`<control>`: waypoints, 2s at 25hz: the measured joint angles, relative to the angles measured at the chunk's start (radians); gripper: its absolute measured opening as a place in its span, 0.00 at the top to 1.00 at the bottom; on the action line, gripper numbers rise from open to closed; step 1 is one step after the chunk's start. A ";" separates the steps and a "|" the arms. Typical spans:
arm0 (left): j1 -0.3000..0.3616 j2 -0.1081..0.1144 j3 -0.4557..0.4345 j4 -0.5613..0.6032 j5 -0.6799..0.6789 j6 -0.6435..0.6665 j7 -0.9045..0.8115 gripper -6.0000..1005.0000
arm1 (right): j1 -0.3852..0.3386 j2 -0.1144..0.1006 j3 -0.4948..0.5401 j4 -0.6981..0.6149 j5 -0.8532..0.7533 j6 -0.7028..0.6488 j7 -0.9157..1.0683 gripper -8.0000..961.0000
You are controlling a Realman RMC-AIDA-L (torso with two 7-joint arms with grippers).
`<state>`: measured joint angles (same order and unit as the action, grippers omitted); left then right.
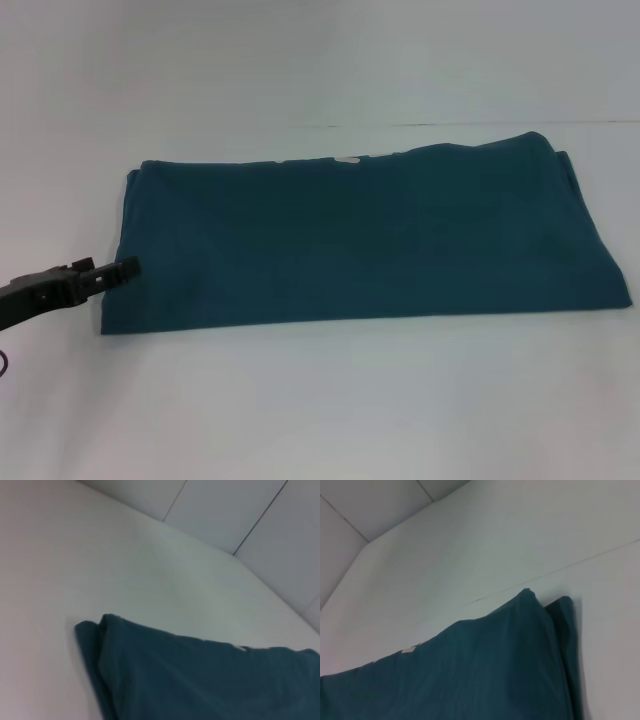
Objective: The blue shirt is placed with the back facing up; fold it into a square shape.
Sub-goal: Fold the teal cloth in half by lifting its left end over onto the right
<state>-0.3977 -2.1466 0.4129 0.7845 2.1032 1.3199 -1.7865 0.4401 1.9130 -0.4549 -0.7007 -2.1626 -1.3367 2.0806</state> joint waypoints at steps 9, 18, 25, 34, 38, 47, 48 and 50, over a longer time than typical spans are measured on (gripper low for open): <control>-0.006 -0.001 0.006 -0.004 0.070 -0.053 -0.017 0.10 | 0.012 0.005 0.001 0.000 -0.001 0.030 0.001 0.14; -0.008 -0.003 0.030 -0.013 0.111 -0.076 -0.017 0.10 | 0.024 0.007 0.001 0.002 -0.002 0.040 0.002 0.14; -0.008 -0.004 0.053 -0.013 0.115 -0.079 -0.017 0.11 | 0.029 0.006 0.001 0.005 -0.001 0.054 0.000 0.14; -0.017 -0.006 0.083 -0.008 0.144 -0.077 -0.039 0.12 | 0.034 0.005 0.001 0.007 -0.002 0.061 0.001 0.14; -0.020 -0.006 0.085 -0.007 0.149 -0.077 -0.040 0.12 | 0.034 0.005 0.001 0.009 -0.002 0.061 -0.001 0.14; -0.027 -0.003 0.101 -0.001 0.155 -0.075 -0.040 0.23 | 0.034 0.008 0.001 0.009 0.000 0.062 -0.004 0.14; -0.028 -0.002 0.101 -0.001 0.155 -0.075 -0.040 0.26 | 0.034 0.008 0.001 0.009 0.000 0.062 -0.005 0.14; -0.029 -0.001 0.099 -0.001 0.155 -0.075 -0.041 0.33 | 0.033 0.009 0.001 0.009 0.001 0.062 -0.005 0.14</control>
<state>-0.4266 -2.1477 0.5121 0.7837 2.2581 1.2448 -1.8270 0.4734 1.9217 -0.4540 -0.6918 -2.1620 -1.2746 2.0754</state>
